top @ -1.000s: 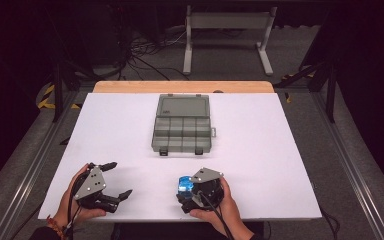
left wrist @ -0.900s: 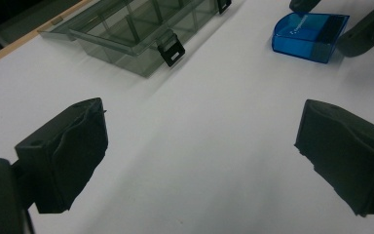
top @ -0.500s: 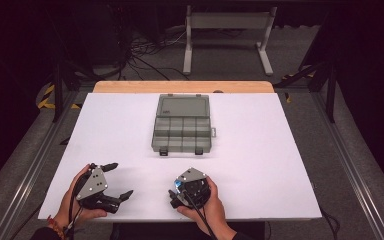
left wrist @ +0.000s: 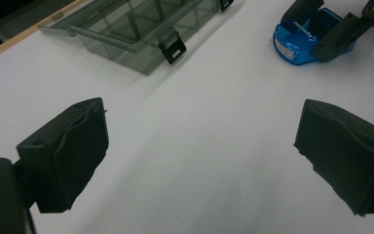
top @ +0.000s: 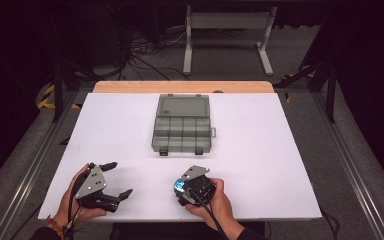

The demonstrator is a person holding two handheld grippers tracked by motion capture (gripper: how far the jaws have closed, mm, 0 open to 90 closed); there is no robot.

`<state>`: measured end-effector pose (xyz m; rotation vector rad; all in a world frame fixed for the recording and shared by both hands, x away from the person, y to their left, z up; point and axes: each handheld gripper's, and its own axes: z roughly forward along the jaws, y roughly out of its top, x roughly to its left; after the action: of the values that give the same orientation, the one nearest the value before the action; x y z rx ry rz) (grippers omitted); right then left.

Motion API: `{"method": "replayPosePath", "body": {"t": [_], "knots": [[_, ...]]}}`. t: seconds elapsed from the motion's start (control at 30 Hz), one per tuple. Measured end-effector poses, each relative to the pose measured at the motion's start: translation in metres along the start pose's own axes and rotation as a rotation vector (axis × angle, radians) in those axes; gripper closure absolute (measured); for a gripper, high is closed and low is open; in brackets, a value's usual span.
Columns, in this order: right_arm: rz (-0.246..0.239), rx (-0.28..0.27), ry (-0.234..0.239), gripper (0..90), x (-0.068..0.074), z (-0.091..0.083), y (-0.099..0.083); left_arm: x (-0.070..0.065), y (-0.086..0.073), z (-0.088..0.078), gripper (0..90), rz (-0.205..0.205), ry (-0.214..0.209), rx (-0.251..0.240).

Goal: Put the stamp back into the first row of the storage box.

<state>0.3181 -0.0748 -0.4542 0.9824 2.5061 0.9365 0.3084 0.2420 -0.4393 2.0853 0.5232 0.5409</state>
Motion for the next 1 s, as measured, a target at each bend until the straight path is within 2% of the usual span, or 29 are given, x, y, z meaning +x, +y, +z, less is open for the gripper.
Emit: {"method": "replayPosePath", "body": {"t": [0.17,0.3,0.4,0.5,0.63,0.67,1.0], "knots": [[-0.068,0.002,0.024,42.0,-0.002,-0.006,0.002,0.000,0.000,0.000,5.9,0.002,0.000,-0.001],[-0.084,-0.001,0.040,42.0,-0.006,-0.010,0.003,0.000,0.000,0.000,5.9,0.003,0.001,0.001],[-0.117,-0.011,0.051,42.0,-0.012,-0.015,0.003,0.000,0.000,0.000,5.9,0.001,0.001,0.000],[-0.168,-0.029,0.062,42.0,-0.017,-0.021,0.004,0.000,0.000,0.000,5.9,0.001,0.000,0.000],[-0.194,-0.040,0.070,42.0,-0.022,-0.027,0.005,0.001,0.000,-0.001,5.8,0.003,-0.005,-0.004],[-0.199,-0.044,0.071,42.0,-0.024,-0.028,0.005,0.000,0.000,-0.001,5.8,-0.011,-0.008,-0.008],[-0.251,-0.065,0.098,42.0,-0.044,-0.041,0.007,0.002,-0.001,0.000,5.9,-0.006,-0.011,-0.006]]}}
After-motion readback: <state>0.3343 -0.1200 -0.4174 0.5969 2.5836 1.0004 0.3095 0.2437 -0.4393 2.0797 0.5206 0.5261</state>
